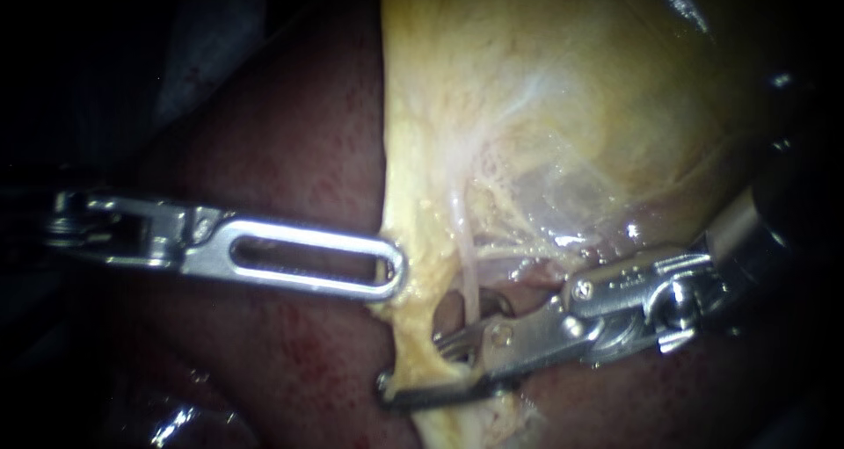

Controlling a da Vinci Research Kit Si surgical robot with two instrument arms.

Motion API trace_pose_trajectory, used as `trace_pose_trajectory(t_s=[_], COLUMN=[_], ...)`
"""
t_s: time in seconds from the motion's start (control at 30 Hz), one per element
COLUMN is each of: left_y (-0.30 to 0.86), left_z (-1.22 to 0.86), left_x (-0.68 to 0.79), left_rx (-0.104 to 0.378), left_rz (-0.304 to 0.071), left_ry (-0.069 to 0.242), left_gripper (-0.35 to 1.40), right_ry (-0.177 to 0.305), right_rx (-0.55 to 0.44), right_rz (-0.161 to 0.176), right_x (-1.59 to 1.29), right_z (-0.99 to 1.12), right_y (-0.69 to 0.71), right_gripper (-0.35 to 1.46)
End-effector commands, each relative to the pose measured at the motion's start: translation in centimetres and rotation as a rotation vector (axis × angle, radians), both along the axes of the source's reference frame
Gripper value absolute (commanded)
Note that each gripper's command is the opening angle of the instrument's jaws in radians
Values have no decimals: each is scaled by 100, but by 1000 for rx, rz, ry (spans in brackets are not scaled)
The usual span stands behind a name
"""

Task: Going back first clip left tube

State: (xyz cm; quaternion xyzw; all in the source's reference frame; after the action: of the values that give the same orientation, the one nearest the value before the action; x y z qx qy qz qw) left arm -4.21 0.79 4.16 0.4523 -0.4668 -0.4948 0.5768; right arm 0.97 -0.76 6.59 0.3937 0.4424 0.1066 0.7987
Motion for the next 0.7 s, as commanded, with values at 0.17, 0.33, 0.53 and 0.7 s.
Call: trace_pose_trajectory(t_s=[0.17,0.33,0.53,0.7], left_y=[0,0,0,0], left_z=[0,1,1,1], left_x=[0,0,0,0], left_rx=[0,0,0,0], left_rz=[0,0,0,0], left_ry=[0,0,0,0], left_gripper=[-35,-35,-35,-35], right_ry=[1,1,-1,-1], right_rx=[0,0,4,5], right_rz=[-1,-2,-1,-3], right_x=[0,0,0,0], right_z=[0,0,0,1], right_y=[0,0,-1,0], right_gripper=[-23,-23,-21,14])
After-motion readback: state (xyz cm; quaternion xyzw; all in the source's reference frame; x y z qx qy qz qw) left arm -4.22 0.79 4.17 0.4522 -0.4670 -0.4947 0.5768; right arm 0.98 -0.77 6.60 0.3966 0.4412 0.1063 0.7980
